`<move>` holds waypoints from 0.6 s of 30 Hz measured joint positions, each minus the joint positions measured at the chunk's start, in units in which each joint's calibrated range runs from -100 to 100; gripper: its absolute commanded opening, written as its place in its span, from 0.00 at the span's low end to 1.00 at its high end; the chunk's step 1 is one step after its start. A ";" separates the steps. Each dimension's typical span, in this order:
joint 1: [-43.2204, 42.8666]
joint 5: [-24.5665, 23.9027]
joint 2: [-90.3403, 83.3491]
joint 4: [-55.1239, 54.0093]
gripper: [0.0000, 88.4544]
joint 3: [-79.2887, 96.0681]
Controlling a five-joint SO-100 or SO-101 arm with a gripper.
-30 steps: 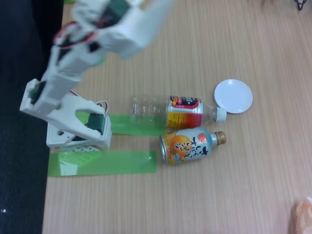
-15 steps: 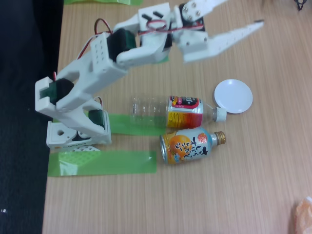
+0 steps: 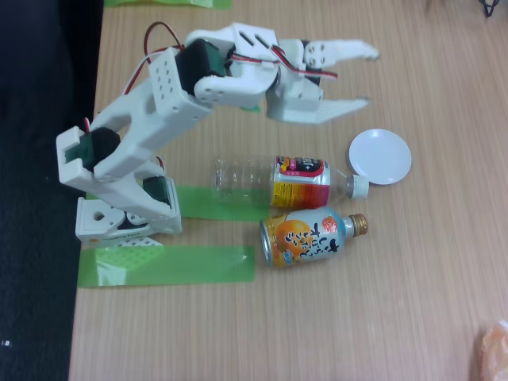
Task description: Pick up the plastic bottle and stand it up on the white place
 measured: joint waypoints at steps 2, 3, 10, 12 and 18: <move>-0.07 1.21 0.00 0.68 0.24 3.43; -0.07 2.05 0.00 0.85 0.24 5.33; 3.66 9.04 0.08 0.93 0.24 15.73; 4.33 10.25 0.08 0.93 0.24 17.62; 4.71 13.04 0.25 -5.78 0.24 24.58</move>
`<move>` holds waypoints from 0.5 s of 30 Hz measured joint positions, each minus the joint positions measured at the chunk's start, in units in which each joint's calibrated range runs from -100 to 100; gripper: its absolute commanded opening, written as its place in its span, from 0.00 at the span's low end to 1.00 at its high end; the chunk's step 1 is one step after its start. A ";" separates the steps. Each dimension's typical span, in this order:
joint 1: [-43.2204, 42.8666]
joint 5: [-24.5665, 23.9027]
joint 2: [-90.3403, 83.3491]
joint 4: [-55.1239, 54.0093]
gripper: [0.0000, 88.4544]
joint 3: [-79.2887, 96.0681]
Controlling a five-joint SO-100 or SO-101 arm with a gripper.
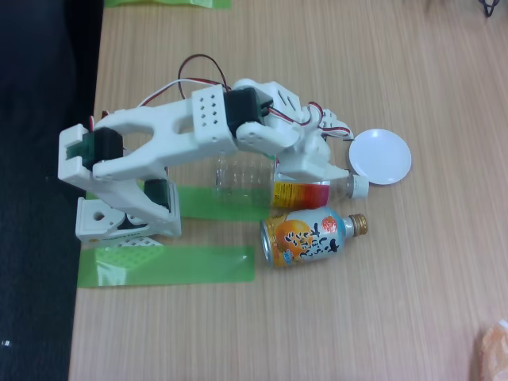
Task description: Pick up the plastic bottle and stand it up on the white place
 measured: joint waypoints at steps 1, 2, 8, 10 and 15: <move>-0.07 0.37 0.00 -0.85 0.24 1.17; -0.07 0.63 0.00 -1.44 0.25 2.17; -1.20 0.89 0.00 -2.72 0.36 6.96; -1.05 0.89 0.00 -3.06 0.36 8.31; -1.05 0.89 1.94 -3.14 0.36 9.22</move>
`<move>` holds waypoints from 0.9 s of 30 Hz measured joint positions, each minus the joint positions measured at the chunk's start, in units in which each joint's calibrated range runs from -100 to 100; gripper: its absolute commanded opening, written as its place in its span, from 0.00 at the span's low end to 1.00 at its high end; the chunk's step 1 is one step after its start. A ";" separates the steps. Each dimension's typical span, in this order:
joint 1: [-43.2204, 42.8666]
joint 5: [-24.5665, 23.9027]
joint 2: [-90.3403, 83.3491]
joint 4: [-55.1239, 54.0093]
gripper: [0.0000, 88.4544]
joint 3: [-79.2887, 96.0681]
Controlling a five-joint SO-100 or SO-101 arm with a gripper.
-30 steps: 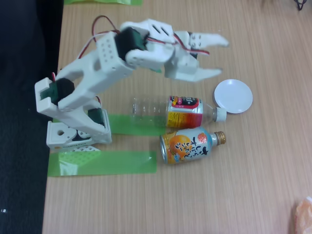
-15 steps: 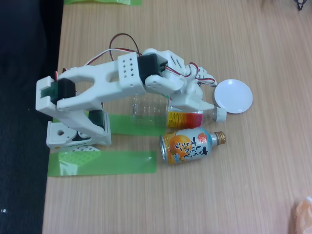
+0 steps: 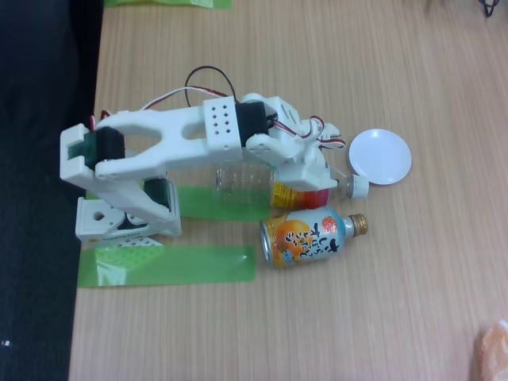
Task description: Pick up the plastic bottle and stand it up on the white place
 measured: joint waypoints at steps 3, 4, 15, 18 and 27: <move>-0.15 0.05 3.54 0.08 0.36 -1.54; 0.07 0.05 4.80 0.08 0.36 -2.71; 0.22 0.00 18.86 0.08 0.36 -16.27; 0.22 0.00 21.30 0.08 0.36 -17.71; 0.22 0.00 26.35 0.08 0.36 -18.44</move>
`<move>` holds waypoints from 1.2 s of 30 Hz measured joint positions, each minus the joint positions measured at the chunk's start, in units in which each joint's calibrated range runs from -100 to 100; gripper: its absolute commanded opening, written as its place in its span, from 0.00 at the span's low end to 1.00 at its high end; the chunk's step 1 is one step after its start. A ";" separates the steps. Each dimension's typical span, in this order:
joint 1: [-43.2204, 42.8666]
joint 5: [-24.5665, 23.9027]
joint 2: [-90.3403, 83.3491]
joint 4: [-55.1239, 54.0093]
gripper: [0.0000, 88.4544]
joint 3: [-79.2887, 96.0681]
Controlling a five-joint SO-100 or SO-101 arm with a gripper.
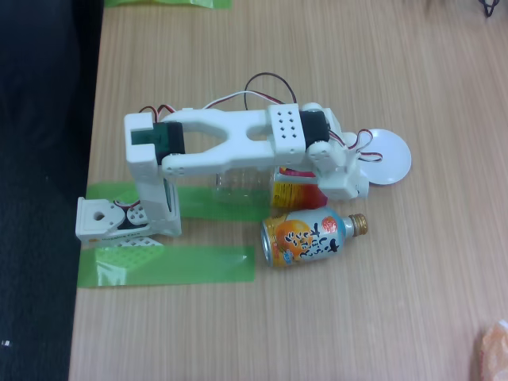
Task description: Pick up the plastic bottle and stand it up on the white place
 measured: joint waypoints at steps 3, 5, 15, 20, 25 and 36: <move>0.00 0.00 1.60 -0.25 0.36 -0.09; 0.00 0.00 2.36 -0.42 0.36 -0.09; -0.97 0.00 4.97 -0.42 0.36 -0.45; -1.94 0.00 7.24 -4.42 0.36 -0.90; -2.17 0.00 8.08 -6.37 0.36 -0.90; -2.39 0.00 9.43 -6.97 0.36 -0.90</move>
